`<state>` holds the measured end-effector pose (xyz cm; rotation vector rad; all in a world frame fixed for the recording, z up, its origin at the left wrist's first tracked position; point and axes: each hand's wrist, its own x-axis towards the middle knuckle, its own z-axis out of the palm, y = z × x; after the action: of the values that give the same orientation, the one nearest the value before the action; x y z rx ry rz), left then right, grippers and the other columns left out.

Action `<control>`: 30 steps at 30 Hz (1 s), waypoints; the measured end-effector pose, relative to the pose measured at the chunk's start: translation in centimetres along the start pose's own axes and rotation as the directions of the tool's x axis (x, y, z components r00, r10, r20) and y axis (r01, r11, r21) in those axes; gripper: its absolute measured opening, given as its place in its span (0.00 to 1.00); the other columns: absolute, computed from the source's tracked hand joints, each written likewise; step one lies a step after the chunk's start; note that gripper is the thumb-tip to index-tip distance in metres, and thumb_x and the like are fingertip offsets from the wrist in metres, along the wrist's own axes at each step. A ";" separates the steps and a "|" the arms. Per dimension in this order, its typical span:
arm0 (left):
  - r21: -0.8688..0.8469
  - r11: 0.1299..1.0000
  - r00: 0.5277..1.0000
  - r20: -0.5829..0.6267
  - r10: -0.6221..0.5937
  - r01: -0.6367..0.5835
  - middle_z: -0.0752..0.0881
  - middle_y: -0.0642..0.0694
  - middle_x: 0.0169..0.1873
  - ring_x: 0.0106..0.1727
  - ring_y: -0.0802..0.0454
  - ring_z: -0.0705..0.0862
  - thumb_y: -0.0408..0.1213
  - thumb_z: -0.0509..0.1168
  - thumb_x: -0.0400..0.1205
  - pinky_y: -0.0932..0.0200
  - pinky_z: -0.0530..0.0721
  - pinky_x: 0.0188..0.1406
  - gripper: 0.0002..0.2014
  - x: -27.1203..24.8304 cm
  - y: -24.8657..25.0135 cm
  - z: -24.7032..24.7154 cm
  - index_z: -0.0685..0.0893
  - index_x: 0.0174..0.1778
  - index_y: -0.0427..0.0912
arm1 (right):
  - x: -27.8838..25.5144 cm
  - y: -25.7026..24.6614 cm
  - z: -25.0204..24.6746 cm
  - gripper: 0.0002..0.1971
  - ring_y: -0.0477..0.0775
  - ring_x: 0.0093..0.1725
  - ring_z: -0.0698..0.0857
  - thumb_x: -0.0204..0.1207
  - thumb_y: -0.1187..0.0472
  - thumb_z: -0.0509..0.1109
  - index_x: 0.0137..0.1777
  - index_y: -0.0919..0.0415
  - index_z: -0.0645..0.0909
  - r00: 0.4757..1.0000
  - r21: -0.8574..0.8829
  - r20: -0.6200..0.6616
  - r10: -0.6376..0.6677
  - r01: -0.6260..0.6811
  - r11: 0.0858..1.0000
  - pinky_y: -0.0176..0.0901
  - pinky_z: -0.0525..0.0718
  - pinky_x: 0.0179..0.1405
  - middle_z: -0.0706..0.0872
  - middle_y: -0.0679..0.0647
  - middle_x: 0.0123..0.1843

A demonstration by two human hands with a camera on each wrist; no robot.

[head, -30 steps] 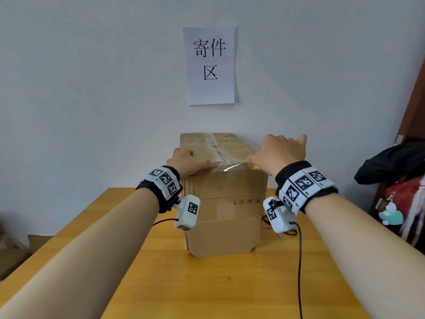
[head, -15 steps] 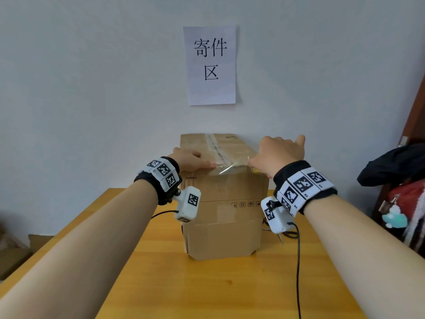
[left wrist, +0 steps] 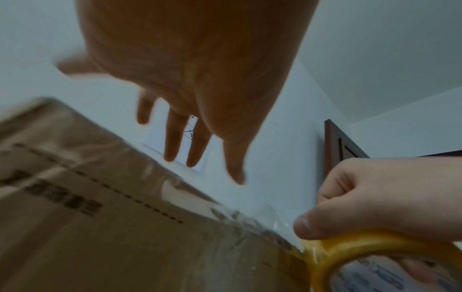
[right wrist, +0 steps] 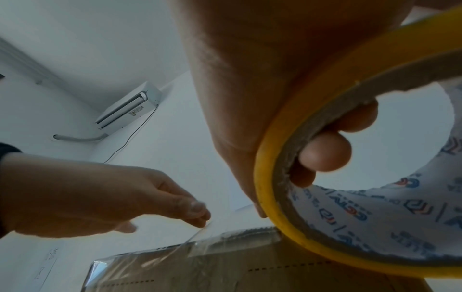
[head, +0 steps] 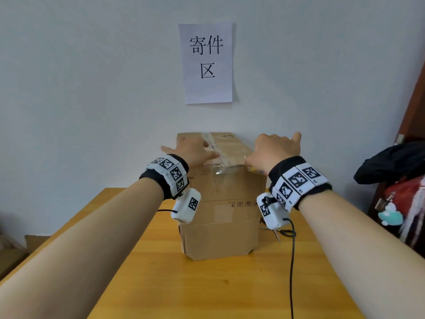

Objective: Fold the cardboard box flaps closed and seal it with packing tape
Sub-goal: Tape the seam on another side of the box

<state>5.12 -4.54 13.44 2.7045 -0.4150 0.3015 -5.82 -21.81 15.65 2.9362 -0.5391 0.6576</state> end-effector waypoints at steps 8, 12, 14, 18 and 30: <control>0.117 0.983 0.983 0.136 0.122 -0.139 0.83 0.51 0.71 0.75 0.48 0.76 0.70 0.59 0.79 0.40 0.58 0.74 0.32 -0.5 1.8 0.8 0.82 0.70 0.51 | -0.3 0.0 -0.5 0.06 0.53 0.29 0.79 0.66 0.59 0.68 0.30 0.55 0.75 0.999 0.003 0.015 -0.035 0.035 0.999 0.58 0.63 0.64 0.80 0.49 0.26; 0.101 0.992 0.992 0.105 0.064 -0.074 0.85 0.55 0.66 0.74 0.49 0.77 0.71 0.56 0.79 0.29 0.40 0.78 0.32 -0.4 1.4 1.0 0.81 0.70 0.54 | -0.3 -0.1 -0.4 0.07 0.53 0.29 0.79 0.67 0.59 0.68 0.29 0.55 0.75 0.999 -0.002 0.016 -0.035 0.035 0.999 0.61 0.63 0.68 0.80 0.49 0.25; 0.141 0.988 0.994 0.096 0.056 -0.069 0.84 0.56 0.67 0.74 0.48 0.77 0.73 0.55 0.78 0.26 0.36 0.77 0.34 0.0 1.3 1.3 0.78 0.73 0.56 | -0.3 -0.3 -0.5 0.07 0.53 0.30 0.79 0.66 0.59 0.68 0.29 0.55 0.75 0.999 -0.009 0.019 -0.029 0.029 1.000 0.62 0.62 0.69 0.81 0.49 0.26; 0.221 0.971 0.990 0.128 0.064 -0.091 0.79 0.55 0.73 0.76 0.46 0.75 0.75 0.52 0.78 0.22 0.39 0.75 0.35 0.3 1.2 1.3 0.75 0.76 0.59 | -0.2 -0.4 -0.5 0.07 0.53 0.30 0.79 0.65 0.59 0.68 0.28 0.55 0.75 0.999 -0.015 0.028 -0.022 0.022 1.000 0.61 0.62 0.69 0.80 0.49 0.25; 0.121 0.966 0.973 0.072 0.220 -0.228 0.84 0.56 0.68 0.77 0.48 0.75 0.73 0.55 0.78 0.26 0.45 0.79 0.34 0.4 1.7 2.0 0.67 0.80 0.66 | 0.2 -0.4 -0.2 0.09 0.52 0.32 0.79 0.72 0.51 0.69 0.35 0.53 0.77 1.000 -0.041 0.002 -0.013 0.014 0.999 0.60 0.63 0.66 0.82 0.49 0.30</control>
<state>5.25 -6.92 12.35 2.7989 -0.7459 0.3229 -5.64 -21.44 15.93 2.9000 -0.5261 0.6347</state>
